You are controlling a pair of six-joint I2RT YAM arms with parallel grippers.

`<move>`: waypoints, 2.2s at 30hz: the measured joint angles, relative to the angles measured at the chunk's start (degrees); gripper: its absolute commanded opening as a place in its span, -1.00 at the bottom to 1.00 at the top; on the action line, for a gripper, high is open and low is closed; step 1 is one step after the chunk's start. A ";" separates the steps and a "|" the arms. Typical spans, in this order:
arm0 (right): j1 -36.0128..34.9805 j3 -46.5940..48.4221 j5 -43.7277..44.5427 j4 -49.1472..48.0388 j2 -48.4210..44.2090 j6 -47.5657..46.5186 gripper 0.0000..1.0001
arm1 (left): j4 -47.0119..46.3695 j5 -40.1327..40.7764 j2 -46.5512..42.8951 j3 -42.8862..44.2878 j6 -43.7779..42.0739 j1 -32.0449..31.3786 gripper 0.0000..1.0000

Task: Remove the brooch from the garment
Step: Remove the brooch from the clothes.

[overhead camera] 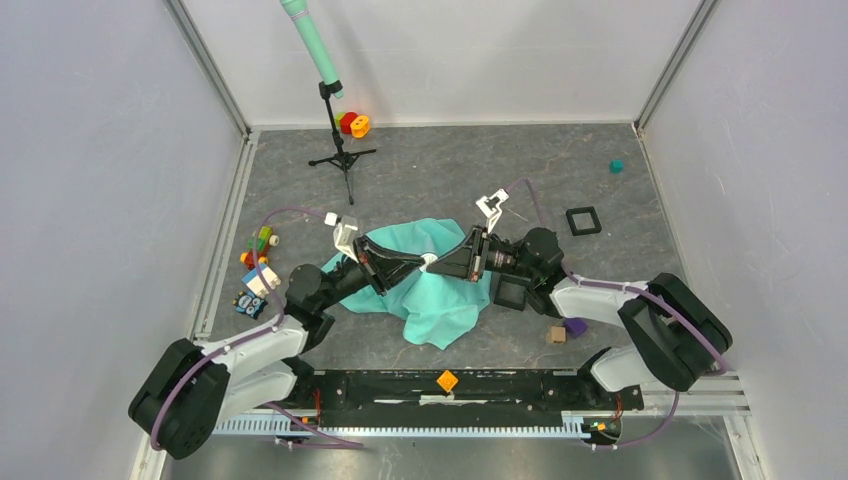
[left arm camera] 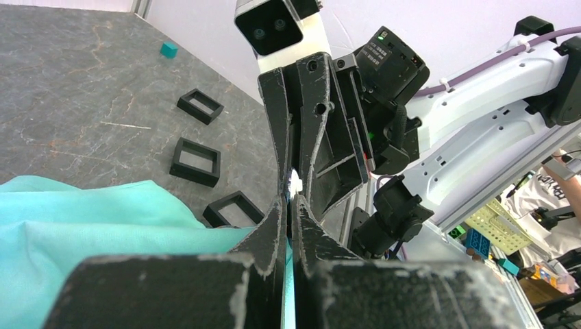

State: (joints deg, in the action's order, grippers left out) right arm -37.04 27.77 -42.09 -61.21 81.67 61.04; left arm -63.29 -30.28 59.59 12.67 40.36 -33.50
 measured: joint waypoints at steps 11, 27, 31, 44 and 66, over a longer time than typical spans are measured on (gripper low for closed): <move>-0.04 0.79 -0.39 -1.18 1.88 2.19 -0.74 | 1.38 0.00 -1.62 -0.13 -2.67 -0.13 -0.95; 0.48 6.10 -1.22 20.28 -1.81 -12.02 -0.67 | 19.61 2.19 -2.62 5.42 -6.34 -0.44 -0.95; 0.85 6.95 -0.85 24.39 -2.19 -14.86 -0.42 | 22.32 2.14 -0.96 7.19 -6.34 -0.44 -0.95; 0.17 4.48 6.73 29.00 -8.31 -23.04 0.69 | 33.83 7.41 -4.81 9.70 -6.51 -2.25 -0.95; -1.77 9.88 17.94 41.22 -7.28 -32.68 -1.00 | 46.73 12.81 -1.92 14.23 -10.40 -2.14 -0.95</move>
State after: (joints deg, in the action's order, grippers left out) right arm -38.81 37.65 -24.14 -19.99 74.39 28.36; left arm -16.56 -17.47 57.67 26.89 29.95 -35.64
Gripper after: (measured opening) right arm 0.006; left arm 0.043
